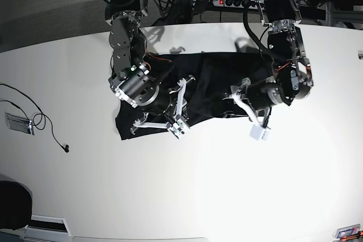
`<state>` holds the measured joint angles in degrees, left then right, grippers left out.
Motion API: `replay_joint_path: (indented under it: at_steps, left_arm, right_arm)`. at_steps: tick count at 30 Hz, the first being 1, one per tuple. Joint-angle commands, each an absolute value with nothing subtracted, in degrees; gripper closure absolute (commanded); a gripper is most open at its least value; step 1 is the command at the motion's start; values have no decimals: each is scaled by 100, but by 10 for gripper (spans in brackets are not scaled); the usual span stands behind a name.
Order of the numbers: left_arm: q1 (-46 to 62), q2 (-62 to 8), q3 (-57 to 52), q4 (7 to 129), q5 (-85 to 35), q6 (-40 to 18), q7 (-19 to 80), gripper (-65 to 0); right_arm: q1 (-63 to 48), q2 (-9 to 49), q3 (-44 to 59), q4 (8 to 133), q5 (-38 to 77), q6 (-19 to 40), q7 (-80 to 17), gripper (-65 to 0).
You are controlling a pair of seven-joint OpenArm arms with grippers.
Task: Fold the T-shirt properly
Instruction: 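Carry the left-held end over toward the right gripper, folding the shirt, then release the shirt and withdraw both grippers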
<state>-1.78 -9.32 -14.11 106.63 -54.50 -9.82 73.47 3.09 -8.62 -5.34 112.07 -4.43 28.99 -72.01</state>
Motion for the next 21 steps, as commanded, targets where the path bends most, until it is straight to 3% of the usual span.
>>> replay_joint_path:
  at_steps: [1,4,10,18,21]
  left_arm:
    - [-233,-971,-1587,10941,-5727,-1007,7240,-108]
    - [-101,-980,-1930,11248,-6123,-1007,7248,-109]
    - [286,-1657,-2141,11407,-7108,-1007,7248,-109]
    - [497,-2000,-2905,11732,-7371,-1007,7240,-109]
    - [505,-2141,-3187,11767,-7354,-1007,7240,-108]
  right_arm:
    - [488,-875,-338,11292,-409,2923,-7116,-139]
    - [716,-541,-136,11275,-409,3108,-7503,-139]
    - [875,330,409,11266,-418,3767,-7705,-139]
    - [848,919,462,11187,-453,3767,-7600,-139]
    - [831,998,259,11169,-1218,3758,-7099,-139]
